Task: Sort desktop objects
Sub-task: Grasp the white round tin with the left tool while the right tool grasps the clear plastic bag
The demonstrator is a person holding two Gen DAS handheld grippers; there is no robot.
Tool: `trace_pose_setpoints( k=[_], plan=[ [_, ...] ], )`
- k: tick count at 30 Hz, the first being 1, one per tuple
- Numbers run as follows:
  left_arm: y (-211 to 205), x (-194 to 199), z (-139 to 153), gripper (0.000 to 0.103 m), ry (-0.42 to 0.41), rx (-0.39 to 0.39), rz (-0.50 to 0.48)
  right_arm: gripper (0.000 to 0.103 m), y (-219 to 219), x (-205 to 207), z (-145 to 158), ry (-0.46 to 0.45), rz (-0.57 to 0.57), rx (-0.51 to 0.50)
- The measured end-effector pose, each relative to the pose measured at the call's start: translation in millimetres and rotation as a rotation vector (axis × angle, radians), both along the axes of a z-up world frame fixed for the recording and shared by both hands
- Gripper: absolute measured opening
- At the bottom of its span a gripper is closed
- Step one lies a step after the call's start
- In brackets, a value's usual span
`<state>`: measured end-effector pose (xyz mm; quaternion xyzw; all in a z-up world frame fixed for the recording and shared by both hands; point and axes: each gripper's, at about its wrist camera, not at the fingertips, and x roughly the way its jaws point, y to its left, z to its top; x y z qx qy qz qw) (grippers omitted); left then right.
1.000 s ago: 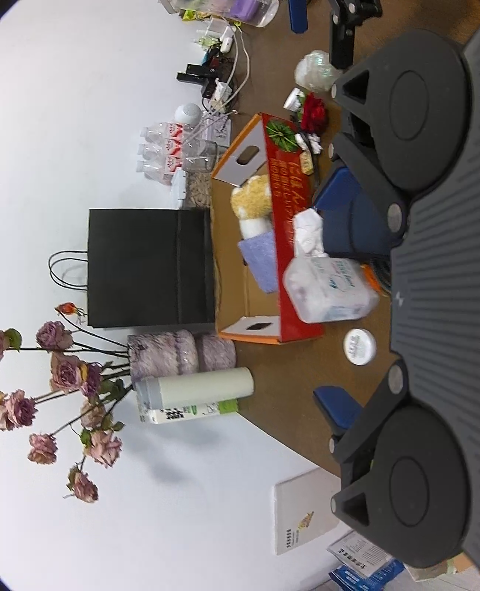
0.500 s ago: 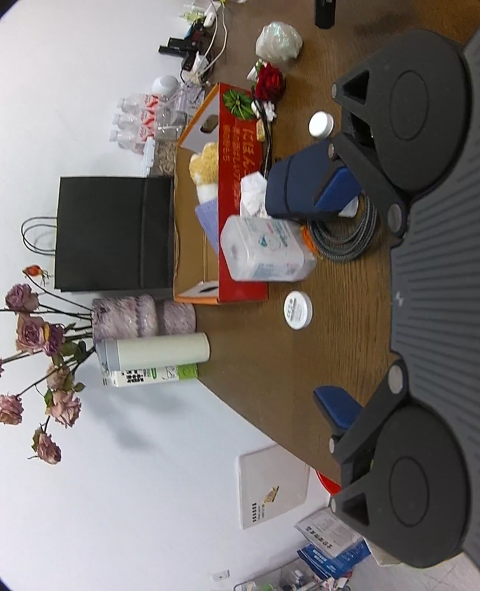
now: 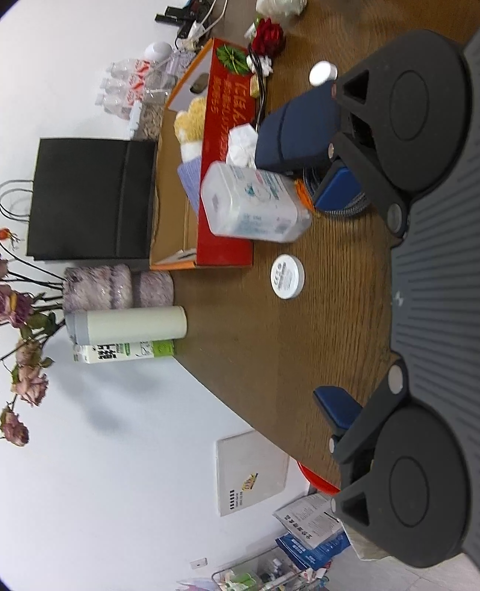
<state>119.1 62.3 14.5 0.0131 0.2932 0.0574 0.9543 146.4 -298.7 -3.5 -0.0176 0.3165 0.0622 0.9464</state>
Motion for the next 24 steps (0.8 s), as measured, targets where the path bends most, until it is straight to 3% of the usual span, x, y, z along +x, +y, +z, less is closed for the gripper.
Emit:
trace_pose_setpoints(
  k=[5,17,20,24],
  plan=[
    [6.5,16.6,-9.4,0.103,0.016,0.008,0.023,0.101,-1.9,16.4,-6.3,0.003,-0.004,-0.010],
    [10.2,67.5,-27.8,0.103,0.045,-0.014,0.033,0.079,0.1,54.2,-14.6,-0.005,0.017,-0.040],
    [8.0,77.7,-30.8,0.103,0.050,-0.010,0.040,0.078,0.2,60.1,-14.4,-0.013,0.024,-0.032],
    [8.5,84.5,-35.3,0.094,0.065,-0.019,0.037,0.076,-0.7,62.2,-15.4,-0.012,0.037,-0.018]
  ],
)
